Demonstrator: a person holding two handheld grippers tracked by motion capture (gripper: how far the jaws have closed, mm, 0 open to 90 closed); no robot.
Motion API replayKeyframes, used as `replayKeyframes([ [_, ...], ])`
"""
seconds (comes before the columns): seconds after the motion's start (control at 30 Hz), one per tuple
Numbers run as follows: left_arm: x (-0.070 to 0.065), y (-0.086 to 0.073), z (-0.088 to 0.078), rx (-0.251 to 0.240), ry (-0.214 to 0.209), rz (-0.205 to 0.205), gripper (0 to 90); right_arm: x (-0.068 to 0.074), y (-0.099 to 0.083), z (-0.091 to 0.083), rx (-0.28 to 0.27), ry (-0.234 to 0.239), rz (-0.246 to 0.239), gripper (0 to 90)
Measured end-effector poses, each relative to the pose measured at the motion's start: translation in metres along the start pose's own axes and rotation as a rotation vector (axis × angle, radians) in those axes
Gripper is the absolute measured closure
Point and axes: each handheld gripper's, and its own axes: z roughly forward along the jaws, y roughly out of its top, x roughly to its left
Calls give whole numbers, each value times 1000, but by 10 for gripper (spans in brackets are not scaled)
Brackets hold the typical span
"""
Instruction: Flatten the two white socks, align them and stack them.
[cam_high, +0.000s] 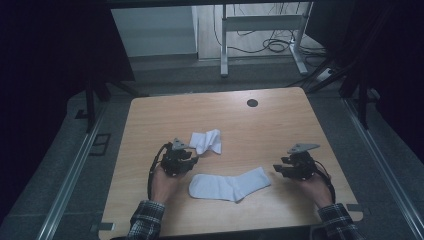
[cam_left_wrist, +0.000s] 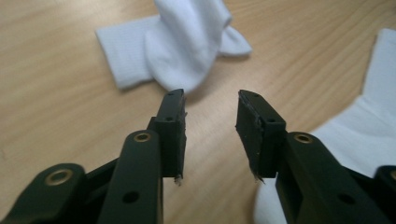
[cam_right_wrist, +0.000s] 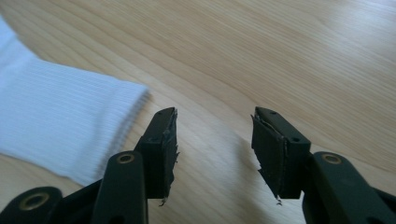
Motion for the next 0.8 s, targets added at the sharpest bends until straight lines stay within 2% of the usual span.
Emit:
replayKeyframes([
  [0.07, 2, 5, 5, 0, 20, 15, 632, -2, -1, 0, -4, -4, 5, 488],
  [0.1, 4, 9, 9, -3, 23, 6, 632, -8, -3, -1, -10, -9, 20, 472],
  [0.2, 8, 16, 17, -1, 35, 0, 634, -14, -7, 0, -13, -19, 25, 459],
  [0.33, 13, 25, 28, 0, 50, -22, 638, -20, -12, 3, -2, -34, 27, 448],
  [0.47, 17, 31, 40, 4, 67, -22, 648, -22, -14, 5, 3, -35, 23, 426],
  [0.6, 18, 33, 51, 20, 95, -18, 650, -22, -15, 6, -1, -25, 26, 395],
  [0.7, 20, 33, 59, 24, 117, -38, 641, -22, -15, 6, -12, -13, 26, 361],
  [0.73, 22, 31, 65, 36, 113, -53, 632, -23, -16, 6, -16, -7, 19, 353],
  [0.77, 22, 31, 65, 36, 113, -53, 630, -23, -16, 6, -16, -7, 19, 353],
  [0.8, 22, 29, 70, 58, 121, -46, 630, -24, -17, 6, -24, 0, 29, 351],
])
